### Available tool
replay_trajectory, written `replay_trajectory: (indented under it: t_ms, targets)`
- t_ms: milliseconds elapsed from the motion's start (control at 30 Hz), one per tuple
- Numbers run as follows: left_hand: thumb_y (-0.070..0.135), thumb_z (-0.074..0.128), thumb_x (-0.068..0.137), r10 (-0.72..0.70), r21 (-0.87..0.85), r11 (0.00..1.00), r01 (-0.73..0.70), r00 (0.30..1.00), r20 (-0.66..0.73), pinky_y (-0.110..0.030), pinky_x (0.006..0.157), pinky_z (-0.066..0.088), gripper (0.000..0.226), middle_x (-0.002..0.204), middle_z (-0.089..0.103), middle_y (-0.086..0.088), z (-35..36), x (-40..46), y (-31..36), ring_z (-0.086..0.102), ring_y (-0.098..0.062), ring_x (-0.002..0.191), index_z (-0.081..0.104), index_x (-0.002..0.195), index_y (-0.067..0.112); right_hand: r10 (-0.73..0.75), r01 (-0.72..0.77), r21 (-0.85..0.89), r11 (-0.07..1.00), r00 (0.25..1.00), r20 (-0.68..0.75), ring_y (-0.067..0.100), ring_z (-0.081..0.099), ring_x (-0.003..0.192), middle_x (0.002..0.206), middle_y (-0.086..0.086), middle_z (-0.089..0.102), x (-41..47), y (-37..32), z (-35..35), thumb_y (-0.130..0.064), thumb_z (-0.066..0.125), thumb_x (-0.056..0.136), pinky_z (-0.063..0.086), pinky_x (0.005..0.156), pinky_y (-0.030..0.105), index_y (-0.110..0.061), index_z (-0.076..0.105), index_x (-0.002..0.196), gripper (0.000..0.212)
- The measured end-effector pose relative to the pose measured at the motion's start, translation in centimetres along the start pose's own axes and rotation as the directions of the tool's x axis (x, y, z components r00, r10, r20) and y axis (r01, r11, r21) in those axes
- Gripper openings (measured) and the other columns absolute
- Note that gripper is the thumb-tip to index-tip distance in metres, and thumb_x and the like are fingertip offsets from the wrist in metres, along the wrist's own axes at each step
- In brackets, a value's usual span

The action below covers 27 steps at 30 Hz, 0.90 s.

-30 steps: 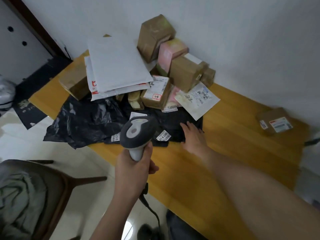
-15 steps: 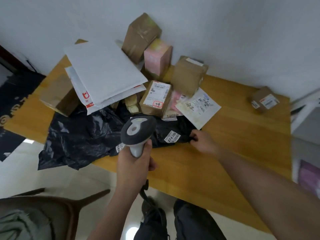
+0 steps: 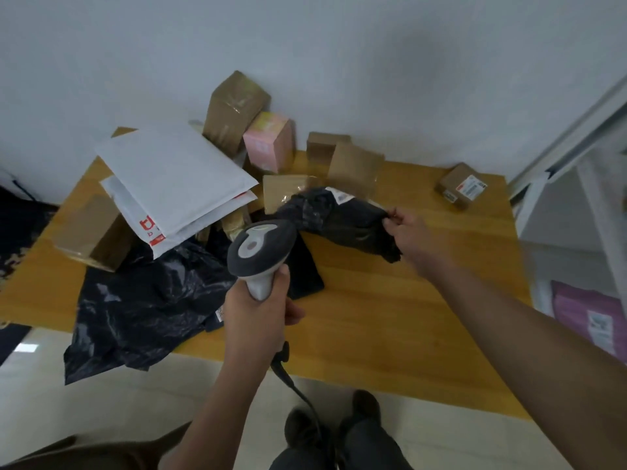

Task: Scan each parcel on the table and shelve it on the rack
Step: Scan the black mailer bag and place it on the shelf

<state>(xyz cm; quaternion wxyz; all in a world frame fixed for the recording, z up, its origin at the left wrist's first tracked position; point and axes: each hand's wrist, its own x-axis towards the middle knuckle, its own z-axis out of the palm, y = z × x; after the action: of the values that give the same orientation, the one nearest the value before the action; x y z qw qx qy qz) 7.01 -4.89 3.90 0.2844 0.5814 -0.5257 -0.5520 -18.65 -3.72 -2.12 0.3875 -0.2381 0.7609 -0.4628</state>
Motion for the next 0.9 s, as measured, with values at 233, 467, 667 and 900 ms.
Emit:
replay_trajectory:
  t_ms: [233,467,667,900]
  targets:
    - [0.027,0.06,0.097,0.023,0.009,1.0,-0.023,1.0,-0.004,-0.036,0.058,0.06,0.046,0.047,0.062,-0.008,3.1,-1.0,1.4,0.067,-0.028,0.054,0.061,0.061,-0.002,0.2,-0.193,0.618,0.762,0.978,0.058,0.027,0.063,0.091,0.101,0.008,0.066,-0.2,-1.3,-4.5,-0.011,0.036,0.105,0.053,0.08,0.041,-0.015,0.058,0.096,0.024]
    - [0.028,0.061,0.096,0.004,0.034,0.999,-0.005,0.999,0.032,-0.034,0.057,0.059,0.045,0.05,0.064,-0.01,6.4,-1.8,1.5,0.069,-0.029,0.056,0.061,0.062,-0.001,0.517,-0.317,0.801,0.507,0.856,0.012,0.03,0.06,0.106,0.122,0.014,0.062,-0.3,5.3,-9.9,-0.019,0.034,0.104,0.052,0.088,0.043,-0.014,0.056,0.133,0.037]
    - [0.027,0.063,0.094,-0.048,0.067,0.997,0.043,0.996,0.068,-0.029,0.052,0.057,0.044,0.053,0.065,-0.015,9.3,-2.1,0.7,0.067,-0.023,0.05,0.062,0.068,-0.008,0.67,-0.478,0.698,0.533,0.742,-0.004,0.031,0.053,0.123,0.14,0.007,0.052,-0.2,11.9,-11.2,-0.045,0.063,0.09,0.05,0.097,0.045,-0.014,0.043,0.143,0.064]
    - [0.029,0.062,0.095,-0.076,0.144,0.988,0.061,0.991,0.106,-0.034,0.06,0.059,0.043,0.054,0.067,-0.013,12.0,-2.4,0.2,0.068,-0.023,0.054,0.064,0.071,-0.007,0.094,-0.208,-0.705,0.678,0.976,-0.198,0.036,0.002,0.148,0.161,0.01,0.002,-1.4,16.3,-10.7,-0.06,0.071,0.077,0.015,0.116,0.054,-0.031,0.0,0.155,0.11]
